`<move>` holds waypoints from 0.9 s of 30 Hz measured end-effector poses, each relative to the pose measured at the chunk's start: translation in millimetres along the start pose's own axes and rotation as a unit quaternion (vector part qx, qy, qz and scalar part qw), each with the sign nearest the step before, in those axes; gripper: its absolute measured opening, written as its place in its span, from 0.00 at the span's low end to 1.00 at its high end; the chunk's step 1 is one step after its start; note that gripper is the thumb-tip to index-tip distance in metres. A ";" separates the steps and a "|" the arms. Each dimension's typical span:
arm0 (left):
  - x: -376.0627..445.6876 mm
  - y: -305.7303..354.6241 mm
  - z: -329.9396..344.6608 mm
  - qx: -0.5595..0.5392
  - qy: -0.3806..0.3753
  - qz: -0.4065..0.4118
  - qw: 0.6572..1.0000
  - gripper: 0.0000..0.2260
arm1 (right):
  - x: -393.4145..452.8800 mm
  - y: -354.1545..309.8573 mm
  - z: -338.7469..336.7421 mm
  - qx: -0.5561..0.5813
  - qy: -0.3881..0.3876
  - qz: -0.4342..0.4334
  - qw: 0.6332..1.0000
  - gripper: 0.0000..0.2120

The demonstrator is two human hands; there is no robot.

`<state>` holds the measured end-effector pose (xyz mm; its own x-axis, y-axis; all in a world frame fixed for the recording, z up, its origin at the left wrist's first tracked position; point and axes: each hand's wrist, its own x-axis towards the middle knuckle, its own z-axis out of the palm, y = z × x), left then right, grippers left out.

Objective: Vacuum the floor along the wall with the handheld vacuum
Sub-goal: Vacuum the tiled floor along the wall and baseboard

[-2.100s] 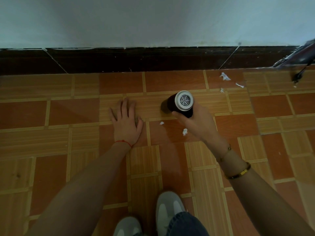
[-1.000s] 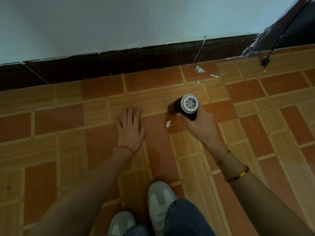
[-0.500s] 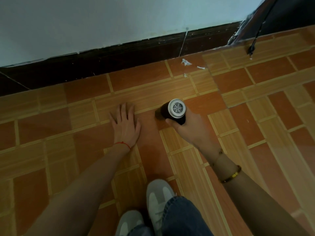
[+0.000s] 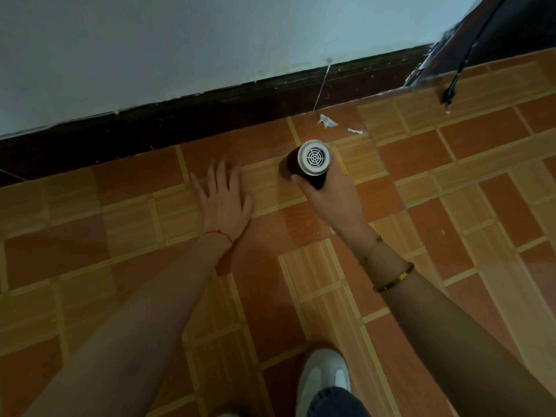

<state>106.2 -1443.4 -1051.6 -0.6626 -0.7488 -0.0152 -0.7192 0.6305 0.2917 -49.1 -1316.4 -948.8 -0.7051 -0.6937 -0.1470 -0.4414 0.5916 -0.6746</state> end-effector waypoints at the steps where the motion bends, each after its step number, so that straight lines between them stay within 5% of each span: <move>1: 5.3 2.4 1.6 -0.003 0.002 0.005 1.000 0.27 | 6.6 -1.7 1.9 0.003 -0.001 -0.010 1.000 0.31; 7: 20.1 11.9 14.3 -0.011 0.007 -0.025 1.000 0.27 | 34.9 -4.7 6.9 0.006 -0.052 -0.047 0.998 0.31; 16: 19.9 13.0 19.8 0.003 0.016 -0.034 0.999 0.26 | 79.1 26.8 -16.5 -0.006 0.075 0.008 0.997 0.29; 22: 21.2 13.8 20.5 0.013 0.026 -0.040 0.999 0.26 | 84.1 26.5 -10.2 0.005 0.038 -0.022 0.999 0.32; 27: 21.4 14.2 20.0 0.015 0.022 -0.044 0.999 0.26 | 98.7 31.1 -22.0 -0.018 0.095 0.016 0.995 0.31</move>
<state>77.5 -1446.3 -1067.0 -0.5872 -0.8094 0.0036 -0.7806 0.5674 0.2621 -144.7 -1357.4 -968.3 -0.8095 -0.5865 -0.0261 -0.4342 0.6281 -0.6457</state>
